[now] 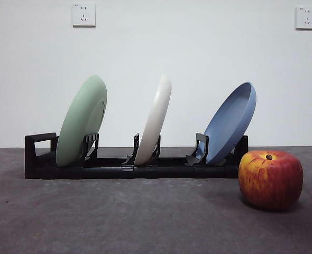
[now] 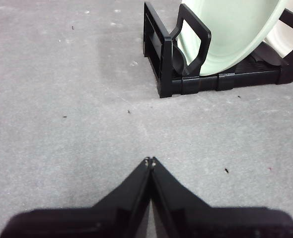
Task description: Take the green plate from the plate rack,put the plate on the table,take the apple from the table,put the apple in the plate
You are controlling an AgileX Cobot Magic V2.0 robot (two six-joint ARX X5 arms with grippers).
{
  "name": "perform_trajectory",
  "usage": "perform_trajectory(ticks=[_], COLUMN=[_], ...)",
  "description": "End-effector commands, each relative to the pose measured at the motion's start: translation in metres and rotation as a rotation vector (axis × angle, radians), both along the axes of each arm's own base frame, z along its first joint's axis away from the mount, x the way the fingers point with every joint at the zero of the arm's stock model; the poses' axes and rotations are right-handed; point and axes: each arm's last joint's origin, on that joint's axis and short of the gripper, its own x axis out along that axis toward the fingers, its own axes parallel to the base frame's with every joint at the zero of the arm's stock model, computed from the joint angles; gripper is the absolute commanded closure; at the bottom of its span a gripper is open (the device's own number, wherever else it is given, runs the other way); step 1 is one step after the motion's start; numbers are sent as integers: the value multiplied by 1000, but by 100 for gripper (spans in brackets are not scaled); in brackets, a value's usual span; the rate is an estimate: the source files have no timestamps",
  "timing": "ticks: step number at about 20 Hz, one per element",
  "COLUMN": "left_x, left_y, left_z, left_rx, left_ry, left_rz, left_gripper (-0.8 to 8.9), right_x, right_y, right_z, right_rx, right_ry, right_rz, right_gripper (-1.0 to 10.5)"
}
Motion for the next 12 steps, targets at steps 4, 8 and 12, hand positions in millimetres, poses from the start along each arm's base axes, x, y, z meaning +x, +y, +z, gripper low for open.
perform_trajectory(ticks=[4, 8, 12], left_x=[1, 2, 2], left_y=[0, -2, -4], left_z=[0, 4, 8], left_rx=[7, -97, -284], left_ry=[-21, -55, -57], left_rz=[-5, -40, -67], left_gripper=[817, 817, 817], right_x=[0, 0, 0], right_y=[1, 4, 6], right_z=[-1, 0, 0], right_rx=[51, 341, 493], right_ry=[-2, -25, -22], right_rz=[29, 84, 128], right_gripper=[958, 958, 958])
